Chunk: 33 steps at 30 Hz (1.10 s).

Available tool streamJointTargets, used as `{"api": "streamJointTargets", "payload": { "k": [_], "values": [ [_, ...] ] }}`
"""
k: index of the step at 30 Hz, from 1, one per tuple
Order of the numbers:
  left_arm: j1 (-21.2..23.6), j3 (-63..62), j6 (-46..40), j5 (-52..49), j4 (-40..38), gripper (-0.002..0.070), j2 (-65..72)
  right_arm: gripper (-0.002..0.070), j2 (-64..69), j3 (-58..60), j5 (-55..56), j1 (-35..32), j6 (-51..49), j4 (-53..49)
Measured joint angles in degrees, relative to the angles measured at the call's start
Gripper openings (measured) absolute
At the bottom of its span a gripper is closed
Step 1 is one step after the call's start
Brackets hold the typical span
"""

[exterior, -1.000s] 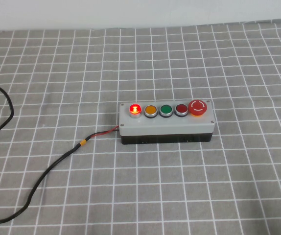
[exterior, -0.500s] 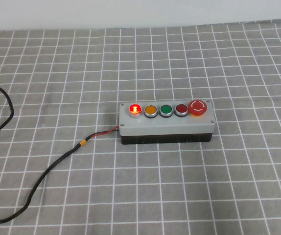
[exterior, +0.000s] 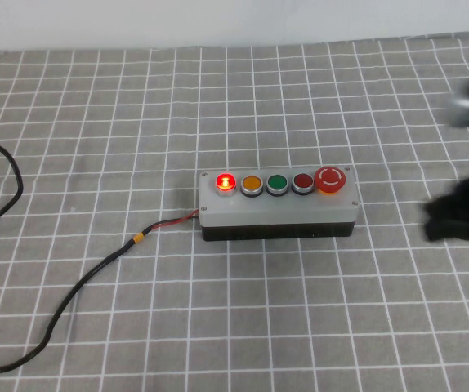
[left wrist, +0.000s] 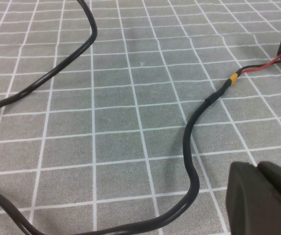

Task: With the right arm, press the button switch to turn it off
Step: Press the button to turn off

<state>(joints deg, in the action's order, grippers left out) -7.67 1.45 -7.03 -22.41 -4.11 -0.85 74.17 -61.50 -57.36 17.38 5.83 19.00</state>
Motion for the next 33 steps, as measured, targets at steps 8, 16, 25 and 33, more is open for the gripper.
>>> {"api": "streamJointTargets", "payload": {
  "k": [8, 16, 25, 33],
  "values": [
    [0.0, 0.0, 0.0, 0.0, 0.0, -0.0003, 0.0, -0.0017, 19.7, -22.2, -1.5, 13.3, -2.2, -6.1],
    [0.0, 0.0, 0.0, 0.0, 0.0, -0.0003, 0.0, -0.0017, 39.3, -46.1, -8.1, 17.9, -1.4, -6.6],
    [0.0, 0.0, 0.0, 0.0, 0.0, -0.0003, 0.0, -0.0017, 53.1, -64.9, -13.3, 18.0, -1.0, -7.2],
    [0.0, 0.0, 0.0, 0.0, 0.0, -0.0003, 0.0, -0.0017, 58.4, -70.5, -13.5, 18.0, -1.0, -7.4]
  ]
}}
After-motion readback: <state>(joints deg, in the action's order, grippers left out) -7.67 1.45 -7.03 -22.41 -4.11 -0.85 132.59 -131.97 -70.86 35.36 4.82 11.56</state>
